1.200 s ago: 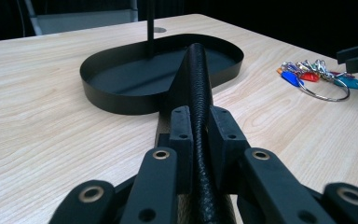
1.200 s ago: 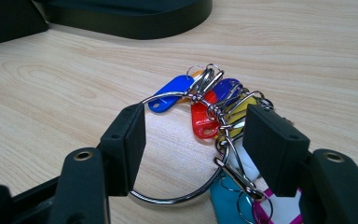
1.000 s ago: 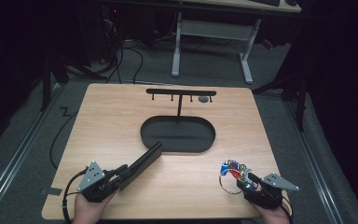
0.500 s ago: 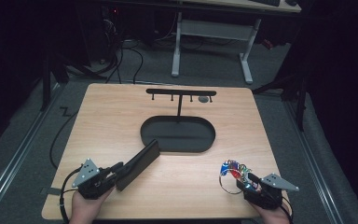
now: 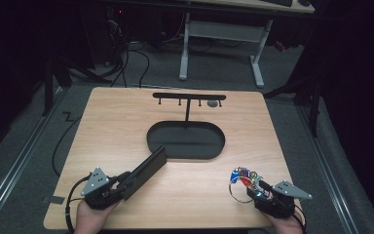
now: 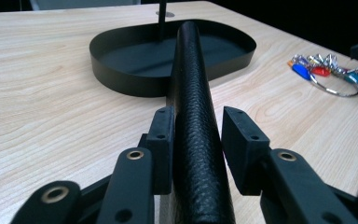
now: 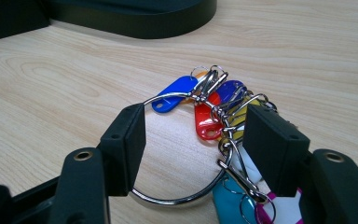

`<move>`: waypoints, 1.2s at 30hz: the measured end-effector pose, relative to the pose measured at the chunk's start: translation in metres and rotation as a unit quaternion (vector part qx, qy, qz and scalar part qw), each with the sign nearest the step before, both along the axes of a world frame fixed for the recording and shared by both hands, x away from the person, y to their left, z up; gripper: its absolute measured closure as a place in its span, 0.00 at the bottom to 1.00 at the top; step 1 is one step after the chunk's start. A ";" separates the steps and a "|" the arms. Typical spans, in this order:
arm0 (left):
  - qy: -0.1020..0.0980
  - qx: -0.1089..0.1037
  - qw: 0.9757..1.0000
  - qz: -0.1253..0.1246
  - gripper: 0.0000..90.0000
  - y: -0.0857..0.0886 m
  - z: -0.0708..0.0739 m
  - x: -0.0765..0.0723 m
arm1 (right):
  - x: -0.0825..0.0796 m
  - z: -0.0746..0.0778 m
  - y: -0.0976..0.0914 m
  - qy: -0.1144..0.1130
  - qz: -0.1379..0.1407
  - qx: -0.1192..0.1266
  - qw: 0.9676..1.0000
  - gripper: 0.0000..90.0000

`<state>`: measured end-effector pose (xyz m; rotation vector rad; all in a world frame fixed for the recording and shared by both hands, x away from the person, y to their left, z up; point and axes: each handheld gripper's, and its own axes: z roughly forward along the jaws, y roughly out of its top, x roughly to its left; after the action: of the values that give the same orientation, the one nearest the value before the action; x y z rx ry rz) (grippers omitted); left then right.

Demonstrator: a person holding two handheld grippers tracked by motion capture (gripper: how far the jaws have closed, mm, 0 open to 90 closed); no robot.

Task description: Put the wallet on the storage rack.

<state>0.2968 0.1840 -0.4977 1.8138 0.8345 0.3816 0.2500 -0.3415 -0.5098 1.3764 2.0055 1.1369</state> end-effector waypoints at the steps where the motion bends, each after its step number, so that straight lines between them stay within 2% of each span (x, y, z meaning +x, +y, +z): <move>1: -0.001 0.004 1.000 0.001 0.71 -0.001 0.000 -0.001 | 0.000 0.000 0.000 0.000 0.001 0.000 1.000 0.44; 3: -0.002 0.016 1.000 0.003 0.71 -0.003 0.001 -0.002 | 0.000 0.000 0.001 0.000 0.002 0.000 1.000 0.44; 6: 0.010 0.022 1.000 -0.005 0.69 -0.006 0.001 -0.002 | 0.001 -0.001 0.000 0.001 0.005 -0.001 1.000 0.44; 9: 0.012 0.057 0.998 -0.008 0.68 -0.012 0.000 -0.001 | 0.002 -0.002 -0.001 0.006 0.005 0.001 1.000 0.44; 12: 0.008 0.081 0.997 -0.002 0.68 -0.018 0.001 -0.001 | 0.001 -0.002 -0.002 0.008 0.007 0.001 1.000 0.44; 14: 0.004 0.087 0.996 0.000 0.69 -0.020 0.001 -0.002 | 0.000 -0.001 -0.002 0.004 0.007 0.002 1.000 0.44; 17: -0.009 0.118 0.993 0.003 0.70 -0.027 0.001 -0.005 | 0.002 0.001 -0.002 0.002 0.011 0.000 1.000 0.44; 20: -0.005 0.138 0.990 0.006 0.71 -0.030 0.004 -0.004 | 0.011 0.002 0.000 0.002 0.023 -0.002 1.000 0.43; 22: 0.009 0.145 0.989 0.008 0.72 -0.031 0.007 -0.002 | 0.013 0.002 0.002 0.001 0.031 -0.004 1.000 0.43; 24: 0.036 0.131 0.991 0.013 0.74 -0.029 0.009 0.002 | 0.011 0.001 0.005 0.000 0.044 -0.008 0.999 0.43; 25: 0.049 0.129 0.990 0.011 0.74 -0.028 0.010 0.005 | 0.009 0.000 0.006 -0.002 0.049 -0.008 0.999 0.43; 26: 0.053 0.132 0.990 0.010 0.75 -0.028 0.011 0.006 | 0.007 0.000 0.007 -0.002 0.052 -0.003 0.999 0.43; 30: 0.069 0.169 0.983 0.005 0.75 -0.033 0.018 0.009 | 0.001 0.002 0.009 -0.009 0.061 0.002 0.998 0.44; 33: 0.081 0.207 0.975 -0.011 0.74 -0.039 0.026 0.011 | 0.001 0.005 0.009 -0.019 0.059 0.011 0.998 0.44; 34: 0.082 0.221 0.972 -0.016 0.74 -0.042 0.028 0.012 | 0.001 0.006 0.008 -0.019 0.058 0.012 0.998 0.44; 36: 0.085 0.241 0.967 -0.018 0.74 -0.046 0.031 0.014 | 0.002 0.006 0.008 -0.018 0.056 0.015 0.998 0.44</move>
<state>0.3111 0.1381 -0.4664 2.3370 0.8765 0.4349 0.2522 -0.3336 -0.5037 1.2620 2.0692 1.2368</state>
